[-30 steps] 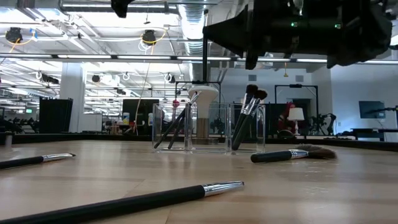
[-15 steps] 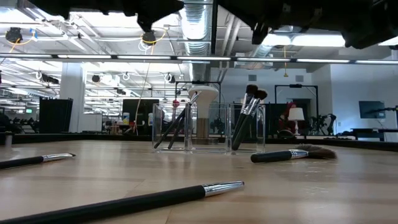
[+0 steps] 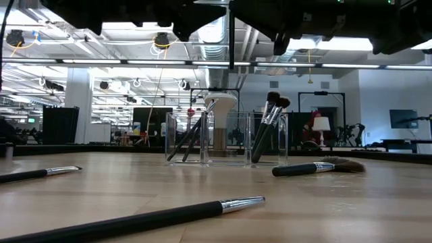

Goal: Put items in baskets/containers
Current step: Put the black eyeshadow brush into the transparent organizer

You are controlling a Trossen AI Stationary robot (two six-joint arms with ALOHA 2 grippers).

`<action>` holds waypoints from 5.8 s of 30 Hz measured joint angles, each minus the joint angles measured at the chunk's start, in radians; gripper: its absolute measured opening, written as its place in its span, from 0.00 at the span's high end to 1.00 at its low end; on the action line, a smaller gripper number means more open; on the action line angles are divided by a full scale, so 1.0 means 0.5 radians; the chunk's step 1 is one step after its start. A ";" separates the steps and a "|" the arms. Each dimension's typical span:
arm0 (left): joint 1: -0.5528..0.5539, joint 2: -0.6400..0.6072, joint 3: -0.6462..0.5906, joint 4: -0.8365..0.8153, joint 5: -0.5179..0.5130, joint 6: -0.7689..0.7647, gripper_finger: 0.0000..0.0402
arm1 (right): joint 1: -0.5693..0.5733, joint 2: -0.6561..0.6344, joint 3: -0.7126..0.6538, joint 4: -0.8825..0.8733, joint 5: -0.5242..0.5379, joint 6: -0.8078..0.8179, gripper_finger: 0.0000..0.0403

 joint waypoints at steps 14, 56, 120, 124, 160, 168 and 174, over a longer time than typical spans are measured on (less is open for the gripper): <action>0.009 0.151 0.089 0.137 -0.001 -0.082 0.33 | 0.000 0.000 0.000 -0.009 -0.002 0.000 0.96; -0.030 -0.311 -0.106 -0.450 -0.597 -0.409 0.93 | 0.155 -0.036 0.000 -0.010 0.619 -0.436 0.86; -0.631 -0.283 0.255 -1.511 -1.073 -0.975 0.62 | 0.444 -0.107 -0.001 -0.576 0.868 -0.474 0.86; -0.649 -0.192 0.511 -2.195 -1.082 -1.475 0.62 | 0.592 -0.107 -0.001 -0.827 1.012 -0.371 0.86; -0.528 0.711 0.806 -2.942 0.246 -3.418 0.63 | 0.038 -0.850 -0.002 -2.278 0.515 -0.328 0.86; -0.531 0.844 0.816 -2.942 0.289 -3.324 0.68 | 0.017 -0.850 -0.002 -2.337 0.440 -0.300 0.86; -0.529 0.841 0.812 -2.996 0.240 -3.181 0.79 | 0.051 -0.849 -0.002 -2.377 0.380 -0.206 0.86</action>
